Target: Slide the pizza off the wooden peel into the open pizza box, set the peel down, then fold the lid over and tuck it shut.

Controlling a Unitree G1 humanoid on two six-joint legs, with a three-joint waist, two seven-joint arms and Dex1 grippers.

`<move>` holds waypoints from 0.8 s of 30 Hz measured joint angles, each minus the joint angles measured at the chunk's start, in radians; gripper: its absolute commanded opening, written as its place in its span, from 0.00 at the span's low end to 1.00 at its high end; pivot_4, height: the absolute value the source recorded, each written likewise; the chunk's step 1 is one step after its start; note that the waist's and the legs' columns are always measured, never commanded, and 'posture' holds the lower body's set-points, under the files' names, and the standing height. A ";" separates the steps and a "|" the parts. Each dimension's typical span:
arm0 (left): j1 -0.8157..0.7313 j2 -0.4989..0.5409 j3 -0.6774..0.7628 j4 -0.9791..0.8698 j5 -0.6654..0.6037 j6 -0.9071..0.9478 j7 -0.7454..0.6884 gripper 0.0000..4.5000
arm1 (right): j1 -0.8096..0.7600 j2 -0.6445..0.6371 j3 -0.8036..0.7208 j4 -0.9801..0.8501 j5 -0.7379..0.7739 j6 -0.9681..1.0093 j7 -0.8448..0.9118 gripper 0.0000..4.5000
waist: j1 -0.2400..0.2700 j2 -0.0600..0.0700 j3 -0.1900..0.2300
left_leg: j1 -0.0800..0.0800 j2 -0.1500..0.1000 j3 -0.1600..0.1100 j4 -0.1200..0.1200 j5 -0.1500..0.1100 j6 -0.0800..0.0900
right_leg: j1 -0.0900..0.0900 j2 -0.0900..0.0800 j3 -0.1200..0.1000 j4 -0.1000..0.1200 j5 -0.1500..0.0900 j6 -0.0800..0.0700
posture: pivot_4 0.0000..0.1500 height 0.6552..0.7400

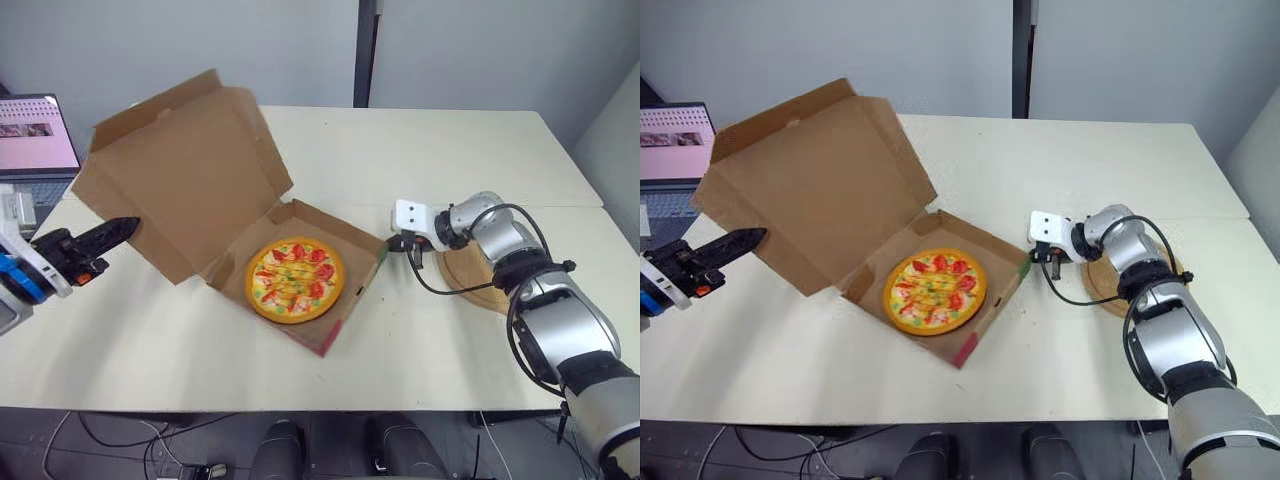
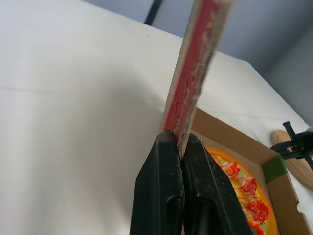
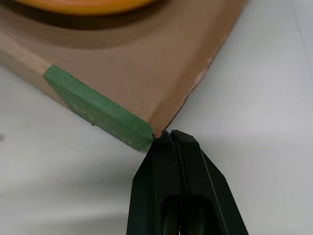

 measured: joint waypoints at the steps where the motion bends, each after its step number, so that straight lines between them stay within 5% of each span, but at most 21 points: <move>1: -0.006 0.001 -0.011 -0.004 0.022 -0.010 -0.024 0.00 | 0.015 -0.001 0.000 -0.036 0.006 0.017 0.010 0.00 | 0.000 0.000 0.000 | 0.000 0.000 0.000 0.000 0.000 0.000 | 0.000 -0.001 0.000 0.000 0.000 0.000 | 1.00 0.90; 12: -0.162 0.019 -0.153 0.039 0.281 -0.153 -0.267 0.00 | 0.219 -0.064 0.000 -0.528 0.083 0.313 0.057 0.00 | 0.011 0.000 0.000 | 0.000 -0.001 0.000 0.000 0.000 0.000 | 0.000 -0.001 -0.001 0.000 0.000 0.000 | 1.00 0.90; 18: -0.186 0.017 -0.159 0.064 0.339 -0.165 -0.311 0.00 | 0.266 -0.060 -0.008 -0.654 0.114 0.399 0.002 0.00 | 0.013 0.000 0.000 | -0.001 0.000 0.001 0.000 0.000 0.000 | -0.001 -0.001 0.000 0.000 0.000 0.000 | 1.00 0.90; 21: -0.187 0.012 -0.154 0.066 0.354 -0.172 -0.313 0.00 | 0.231 -0.030 -0.082 -0.614 0.140 0.406 -0.096 0.12 | 0.013 0.000 0.000 | -0.001 0.000 0.001 0.001 0.000 0.000 | -0.001 -0.001 0.000 0.001 0.000 0.000 | 1.00 0.90; 24: -0.188 0.006 -0.153 0.067 0.359 -0.173 -0.314 0.00 | 0.159 0.025 -0.171 -0.559 0.190 0.422 -0.199 0.35 | 0.013 0.000 0.000 | -0.001 0.000 0.001 0.001 0.000 0.000 | -0.001 -0.001 0.000 0.001 0.000 0.000 | 1.00 0.90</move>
